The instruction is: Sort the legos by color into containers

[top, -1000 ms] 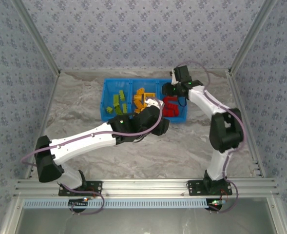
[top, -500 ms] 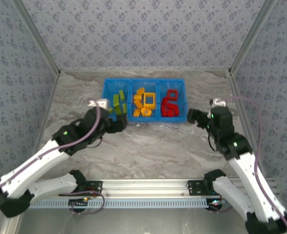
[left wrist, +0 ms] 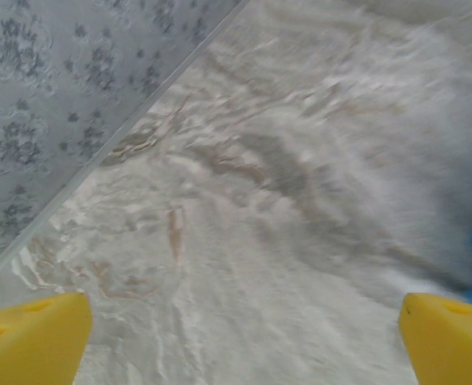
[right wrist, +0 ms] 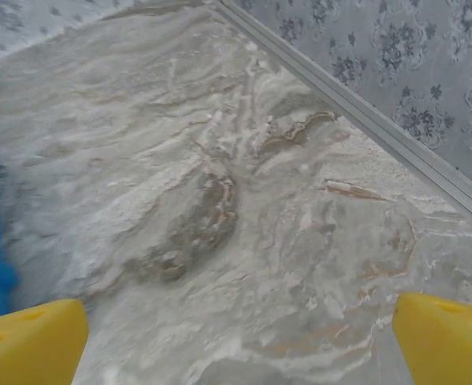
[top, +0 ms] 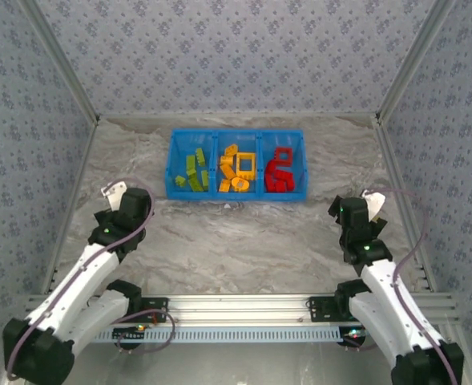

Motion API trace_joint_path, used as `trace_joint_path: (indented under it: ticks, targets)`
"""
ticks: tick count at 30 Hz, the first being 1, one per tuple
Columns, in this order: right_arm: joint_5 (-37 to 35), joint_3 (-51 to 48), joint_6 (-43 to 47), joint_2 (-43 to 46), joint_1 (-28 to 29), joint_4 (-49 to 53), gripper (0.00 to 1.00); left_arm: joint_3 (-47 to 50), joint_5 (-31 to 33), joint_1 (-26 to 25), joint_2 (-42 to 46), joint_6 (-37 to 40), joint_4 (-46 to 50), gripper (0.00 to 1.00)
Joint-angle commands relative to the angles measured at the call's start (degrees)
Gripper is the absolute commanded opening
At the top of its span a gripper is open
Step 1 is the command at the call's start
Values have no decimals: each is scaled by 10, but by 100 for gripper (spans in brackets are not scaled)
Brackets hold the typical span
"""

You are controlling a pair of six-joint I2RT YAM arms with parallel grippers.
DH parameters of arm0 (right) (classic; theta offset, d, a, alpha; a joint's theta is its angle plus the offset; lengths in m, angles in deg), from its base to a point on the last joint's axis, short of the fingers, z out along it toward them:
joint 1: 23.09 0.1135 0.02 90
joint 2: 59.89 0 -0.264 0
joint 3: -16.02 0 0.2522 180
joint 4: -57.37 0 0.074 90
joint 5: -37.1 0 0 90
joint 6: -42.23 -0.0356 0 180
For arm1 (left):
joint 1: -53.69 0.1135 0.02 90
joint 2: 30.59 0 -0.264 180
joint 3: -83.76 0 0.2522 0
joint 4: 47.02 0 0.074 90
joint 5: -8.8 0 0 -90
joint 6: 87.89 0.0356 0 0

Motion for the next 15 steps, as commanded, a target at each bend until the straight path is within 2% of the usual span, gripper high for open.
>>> trace_joint_path:
  ticks: [1, 3, 5, 8, 10, 12, 15]
  targets:
    - [17, -40, 95, -57, -41, -237, 100, 34, -49, 78, -34, 134, -216, 98]
    - [38, -7, 141, -116, -59, -221, 100, 41, -77, 114, -80, 156, -257, 98]
    - [72, -9, 170, -167, -74, -276, 100, 41, -112, 136, -128, 179, -302, 98]
    - [103, -24, 182, -242, -90, -373, 100, 41, -121, 150, -193, 191, -372, 98]
    - [123, -5, 194, -283, -94, -382, 100, 39, -133, 162, -233, 186, -418, 98]
    - [135, -5, 200, -316, -99, -447, 100, 34, -140, 166, -277, 189, -463, 98]
    - [175, 1, 215, -373, -113, -525, 100, 8, -181, 167, -338, 215, -510, 98]
